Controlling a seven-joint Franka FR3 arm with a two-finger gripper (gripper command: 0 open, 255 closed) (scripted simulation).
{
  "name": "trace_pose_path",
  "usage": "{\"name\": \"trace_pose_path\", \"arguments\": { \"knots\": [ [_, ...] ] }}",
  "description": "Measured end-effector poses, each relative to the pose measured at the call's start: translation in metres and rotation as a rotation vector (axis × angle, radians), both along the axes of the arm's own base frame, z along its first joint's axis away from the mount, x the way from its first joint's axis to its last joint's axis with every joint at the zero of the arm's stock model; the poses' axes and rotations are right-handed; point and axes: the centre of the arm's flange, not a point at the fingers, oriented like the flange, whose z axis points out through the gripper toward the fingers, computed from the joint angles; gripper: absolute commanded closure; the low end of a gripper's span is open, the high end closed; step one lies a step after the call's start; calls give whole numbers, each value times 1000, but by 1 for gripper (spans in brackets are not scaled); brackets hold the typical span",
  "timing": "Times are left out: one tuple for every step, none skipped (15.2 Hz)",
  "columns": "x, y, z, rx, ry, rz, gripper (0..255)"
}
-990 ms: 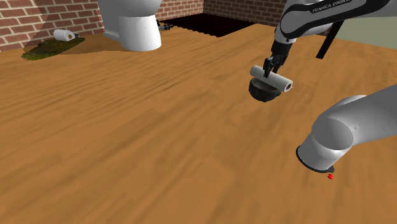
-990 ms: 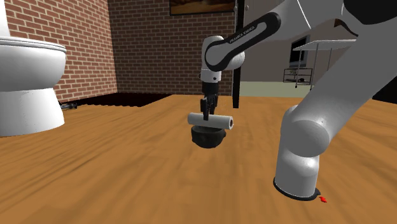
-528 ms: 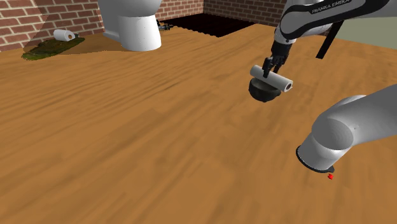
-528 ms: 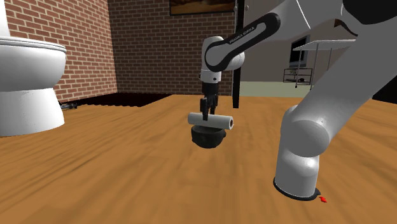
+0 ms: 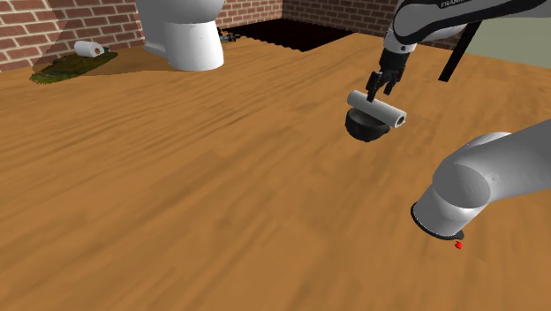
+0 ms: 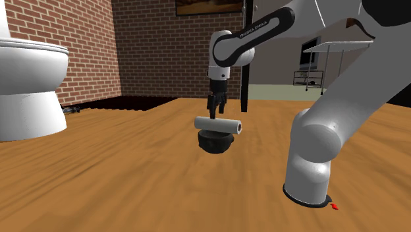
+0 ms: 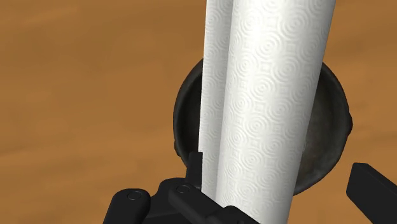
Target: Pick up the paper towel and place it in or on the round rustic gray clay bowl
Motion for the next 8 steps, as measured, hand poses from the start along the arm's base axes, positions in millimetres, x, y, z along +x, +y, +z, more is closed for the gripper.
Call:
{"name": "trace_pose_path", "arguments": {
  "knots": [
    [0,-3,11,0,0,0,0],
    [1,-2,17,0,0,0,0],
    [1,-1,20,1,1,0,0],
    [1,0,22,1,1,0,0],
    [1,0,23,1,1,0,0],
    [1,1,23,1,1,0,0],
    [1,1,23,1,1,0,0],
    [1,1,23,1,1,0,0]
  ]
}}
